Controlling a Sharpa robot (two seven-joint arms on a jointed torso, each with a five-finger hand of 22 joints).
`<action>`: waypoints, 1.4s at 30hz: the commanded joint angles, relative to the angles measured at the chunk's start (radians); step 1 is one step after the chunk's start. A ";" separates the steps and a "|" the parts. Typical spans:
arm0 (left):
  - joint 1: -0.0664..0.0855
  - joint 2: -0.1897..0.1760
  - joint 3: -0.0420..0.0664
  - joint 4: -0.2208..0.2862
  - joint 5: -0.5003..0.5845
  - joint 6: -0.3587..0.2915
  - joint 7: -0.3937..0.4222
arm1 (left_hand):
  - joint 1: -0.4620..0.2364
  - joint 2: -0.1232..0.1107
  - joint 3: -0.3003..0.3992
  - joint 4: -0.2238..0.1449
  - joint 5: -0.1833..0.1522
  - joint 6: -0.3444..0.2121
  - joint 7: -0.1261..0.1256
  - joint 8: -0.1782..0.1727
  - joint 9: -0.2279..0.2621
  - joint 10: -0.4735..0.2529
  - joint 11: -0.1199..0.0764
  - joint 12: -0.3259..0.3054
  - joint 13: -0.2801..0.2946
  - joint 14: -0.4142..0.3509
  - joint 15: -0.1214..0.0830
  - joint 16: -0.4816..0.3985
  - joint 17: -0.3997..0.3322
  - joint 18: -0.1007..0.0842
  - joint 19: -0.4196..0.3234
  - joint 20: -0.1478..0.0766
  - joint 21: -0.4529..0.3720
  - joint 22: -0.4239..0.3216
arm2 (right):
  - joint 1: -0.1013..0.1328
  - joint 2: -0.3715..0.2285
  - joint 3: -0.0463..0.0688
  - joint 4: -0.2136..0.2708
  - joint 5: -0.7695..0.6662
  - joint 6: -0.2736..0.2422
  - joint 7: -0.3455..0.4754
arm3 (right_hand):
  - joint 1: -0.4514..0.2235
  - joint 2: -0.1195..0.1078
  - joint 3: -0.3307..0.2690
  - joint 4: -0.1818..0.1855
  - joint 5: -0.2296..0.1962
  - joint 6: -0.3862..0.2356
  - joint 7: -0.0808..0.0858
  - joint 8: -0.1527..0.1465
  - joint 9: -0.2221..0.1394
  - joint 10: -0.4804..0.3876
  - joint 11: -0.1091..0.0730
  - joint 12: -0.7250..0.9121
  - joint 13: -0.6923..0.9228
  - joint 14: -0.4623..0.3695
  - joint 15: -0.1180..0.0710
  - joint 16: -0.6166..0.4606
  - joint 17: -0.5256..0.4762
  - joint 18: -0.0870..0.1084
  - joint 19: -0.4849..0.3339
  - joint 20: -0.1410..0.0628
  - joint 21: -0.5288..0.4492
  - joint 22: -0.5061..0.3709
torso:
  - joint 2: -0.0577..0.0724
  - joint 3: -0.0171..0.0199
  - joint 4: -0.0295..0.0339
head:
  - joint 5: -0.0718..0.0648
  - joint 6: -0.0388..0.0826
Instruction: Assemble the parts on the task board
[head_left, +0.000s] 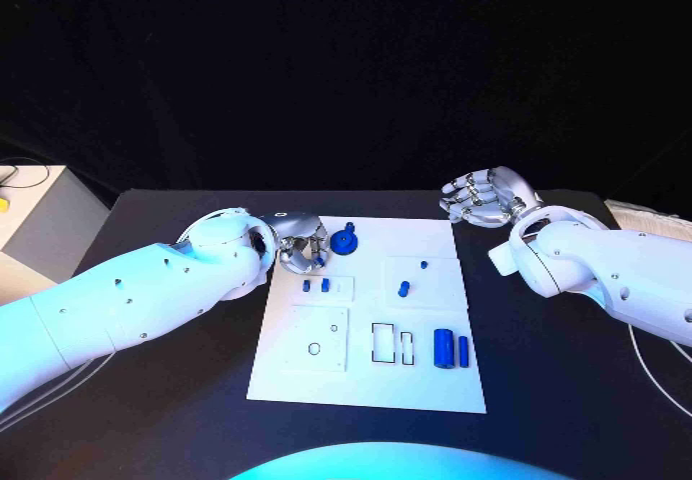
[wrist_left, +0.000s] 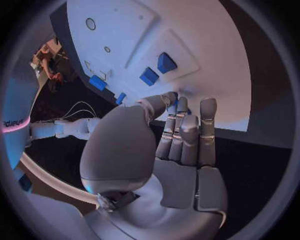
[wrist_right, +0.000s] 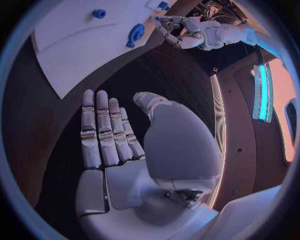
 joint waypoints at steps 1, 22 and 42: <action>0.000 0.001 0.000 0.000 -0.004 0.023 -0.003 | -0.007 0.001 -0.006 0.001 0.000 0.006 -0.002 0.004 0.001 0.010 0.000 -0.005 0.001 -0.005 -0.001 0.000 -0.001 0.002 -0.005 0.000 -0.006 -0.002 | 0.000 -0.001 0.000 0.001 -0.004 0.010 0.012 | -0.001 0.003 0.002 -0.001 0.002 -0.005 0.018 0.004 -0.002 -0.001 0.003 0.006 -0.001 0.006 0.000 -0.002 -0.001 0.012 0.007 0.003 -0.002 -0.001 | 0.000 0.0006 0.0002 | 0.000 -0.001; -0.001 0.005 -0.012 -0.005 -0.003 0.029 0.006 | -0.011 0.000 -0.013 0.003 -0.002 0.014 -0.004 0.005 0.005 0.020 -0.003 -0.006 0.007 -0.005 -0.003 0.001 -0.002 0.002 -0.008 0.000 -0.009 -0.005 | 0.000 -0.002 0.000 0.002 -0.004 0.009 0.013 | -0.003 0.003 0.005 -0.002 0.006 -0.004 0.018 0.004 -0.002 -0.001 0.003 0.006 -0.005 0.007 0.000 -0.005 -0.002 0.013 0.007 0.003 -0.002 -0.005 | 0.001 -0.0006 0.0003 | -0.002 -0.004; -0.001 0.008 -0.021 -0.009 -0.003 0.026 0.003 | 0.000 0.007 -0.054 -0.003 -0.001 0.009 -0.015 0.018 0.028 -0.016 -0.022 0.132 0.103 0.018 -0.020 0.031 0.044 0.000 0.005 -0.015 -0.011 -0.002 | 0.000 -0.003 0.000 0.002 -0.004 0.010 0.012 | -0.004 0.003 0.005 -0.002 0.006 -0.004 0.018 0.004 -0.002 -0.001 0.003 0.007 -0.005 0.007 0.000 -0.005 -0.002 0.013 0.007 0.003 -0.002 -0.006 | 0.000 0.0002 0.0003 | -0.004 -0.008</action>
